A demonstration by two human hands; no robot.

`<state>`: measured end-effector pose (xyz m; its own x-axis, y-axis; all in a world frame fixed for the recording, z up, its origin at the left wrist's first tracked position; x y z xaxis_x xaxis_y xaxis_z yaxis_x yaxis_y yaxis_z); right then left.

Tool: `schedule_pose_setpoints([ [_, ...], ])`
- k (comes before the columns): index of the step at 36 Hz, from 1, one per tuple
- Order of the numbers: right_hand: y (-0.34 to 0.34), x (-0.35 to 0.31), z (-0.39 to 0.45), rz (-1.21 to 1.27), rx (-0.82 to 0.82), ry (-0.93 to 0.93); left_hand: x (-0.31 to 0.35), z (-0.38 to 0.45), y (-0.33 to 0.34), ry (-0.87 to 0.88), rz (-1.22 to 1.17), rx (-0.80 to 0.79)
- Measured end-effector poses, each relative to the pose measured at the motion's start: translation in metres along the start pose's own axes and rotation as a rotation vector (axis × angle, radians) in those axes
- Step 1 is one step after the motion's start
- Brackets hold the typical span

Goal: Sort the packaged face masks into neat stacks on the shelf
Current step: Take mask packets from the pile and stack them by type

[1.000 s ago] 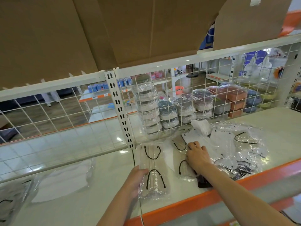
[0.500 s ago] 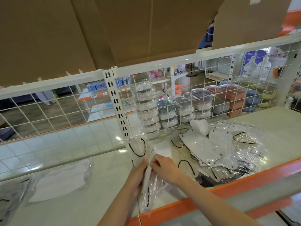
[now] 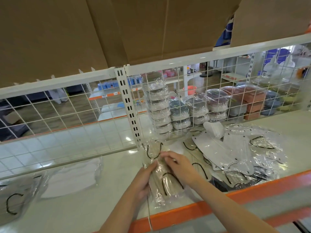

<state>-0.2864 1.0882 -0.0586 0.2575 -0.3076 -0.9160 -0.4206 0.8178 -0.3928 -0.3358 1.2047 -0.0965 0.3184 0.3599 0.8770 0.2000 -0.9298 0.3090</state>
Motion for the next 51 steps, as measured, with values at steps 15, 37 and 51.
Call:
schedule_pose_setpoints([
  [15, -0.019, 0.029, -0.010, 0.277, 0.015, 0.239, 0.017, 0.004, -0.014, 0.044, -0.080, 0.001],
  [37, -0.031, 0.036, -0.004, 0.344, 0.200, 0.192, 0.028, 0.001, -0.013, 0.086, -0.142, -0.005],
  [51, -0.048, 0.075, -0.006, 0.670, 0.310, 0.338, 0.030, -0.001, -0.027, 0.118, -0.079, 0.083],
])
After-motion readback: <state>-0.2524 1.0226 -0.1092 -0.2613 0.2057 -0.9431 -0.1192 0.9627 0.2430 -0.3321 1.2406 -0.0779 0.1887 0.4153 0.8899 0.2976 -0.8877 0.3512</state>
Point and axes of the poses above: each hand's wrist, its own z-axis towards the middle knuckle, its own y-axis out of the palm, x = y × z, the point moved 7 cm from there along z, towards the middle knuckle, and after that the axes turned 3 degrees about -x, right-handed, at the moved point
